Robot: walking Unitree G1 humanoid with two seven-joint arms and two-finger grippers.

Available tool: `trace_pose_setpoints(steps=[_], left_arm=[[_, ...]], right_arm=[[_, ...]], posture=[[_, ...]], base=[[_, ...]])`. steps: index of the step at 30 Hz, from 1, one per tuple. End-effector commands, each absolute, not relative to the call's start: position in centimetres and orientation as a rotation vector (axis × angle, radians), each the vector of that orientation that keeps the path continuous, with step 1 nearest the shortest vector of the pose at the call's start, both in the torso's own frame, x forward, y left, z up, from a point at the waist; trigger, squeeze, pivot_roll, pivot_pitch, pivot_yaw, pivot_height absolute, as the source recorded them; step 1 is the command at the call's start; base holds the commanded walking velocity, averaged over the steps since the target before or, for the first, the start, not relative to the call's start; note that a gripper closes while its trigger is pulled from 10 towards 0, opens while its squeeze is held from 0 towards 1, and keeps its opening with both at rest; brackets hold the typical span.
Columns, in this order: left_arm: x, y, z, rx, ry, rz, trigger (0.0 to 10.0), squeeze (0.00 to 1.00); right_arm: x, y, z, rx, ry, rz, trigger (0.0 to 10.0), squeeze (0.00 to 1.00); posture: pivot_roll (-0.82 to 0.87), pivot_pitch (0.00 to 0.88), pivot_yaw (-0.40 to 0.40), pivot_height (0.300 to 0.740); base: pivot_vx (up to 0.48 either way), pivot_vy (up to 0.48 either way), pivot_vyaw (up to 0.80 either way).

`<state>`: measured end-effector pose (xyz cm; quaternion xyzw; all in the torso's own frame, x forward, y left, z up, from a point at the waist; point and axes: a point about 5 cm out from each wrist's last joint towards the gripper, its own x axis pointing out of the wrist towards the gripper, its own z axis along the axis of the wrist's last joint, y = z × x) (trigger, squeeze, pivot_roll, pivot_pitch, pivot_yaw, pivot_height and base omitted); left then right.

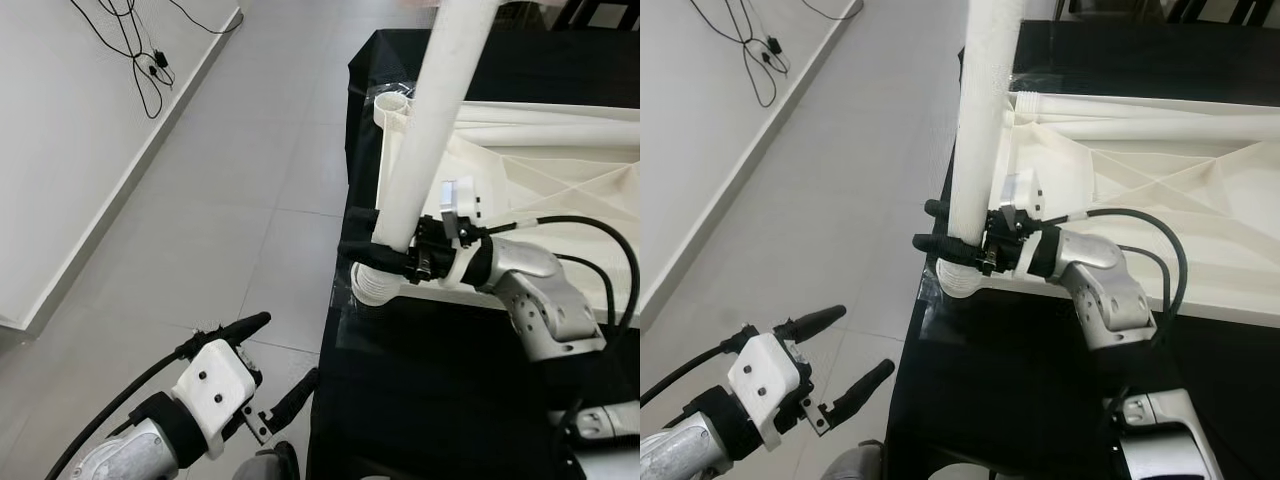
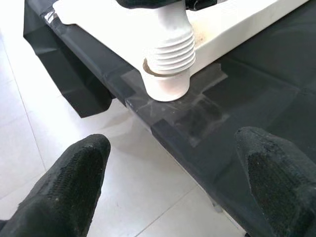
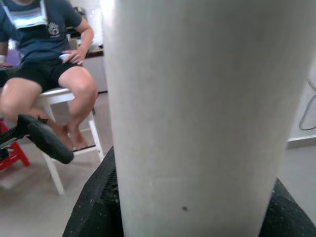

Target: Building children table

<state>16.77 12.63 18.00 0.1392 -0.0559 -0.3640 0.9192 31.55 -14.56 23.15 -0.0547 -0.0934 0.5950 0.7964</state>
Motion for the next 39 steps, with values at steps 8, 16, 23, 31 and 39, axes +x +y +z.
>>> trace_pose_setpoints(steps=[8,16,23,31,39], left_arm=[[16.5,12.0,17.5,0.169,-0.085,-0.788,10.0,0.00],[16.6,11.9,17.2,0.117,-0.056,-0.812,10.0,0.00],[16.6,11.9,17.1,0.078,-0.044,-0.821,10.0,0.00],[16.6,12.0,17.1,0.067,-0.037,-0.827,10.0,0.00],[16.6,12.0,17.1,0.065,-0.030,-0.834,10.0,0.00]], right_arm=[[31.8,-13.6,22.5,-0.135,-0.157,1.337,10.0,0.00],[32.9,-13.8,22.9,-0.145,-0.162,1.321,10.0,0.00],[33.7,-14.6,23.3,-0.138,-0.158,1.313,10.0,0.00],[32.8,-14.6,22.9,-0.119,-0.134,1.430,10.0,0.00],[32.7,-14.4,22.3,-0.203,-0.127,1.483,10.0,0.00]], posture=[[0.05,0.321,0.031,0.740],[0.05,0.325,0.031,0.740],[0.06,0.328,0.028,0.740],[0.06,0.332,0.031,0.740],[0.06,0.333,0.034,0.740]], base=[[0.000,0.000,0.00],[0.000,0.000,0.00],[0.000,0.000,0.00],[0.000,0.000,0.00],[0.000,0.000,0.00]])
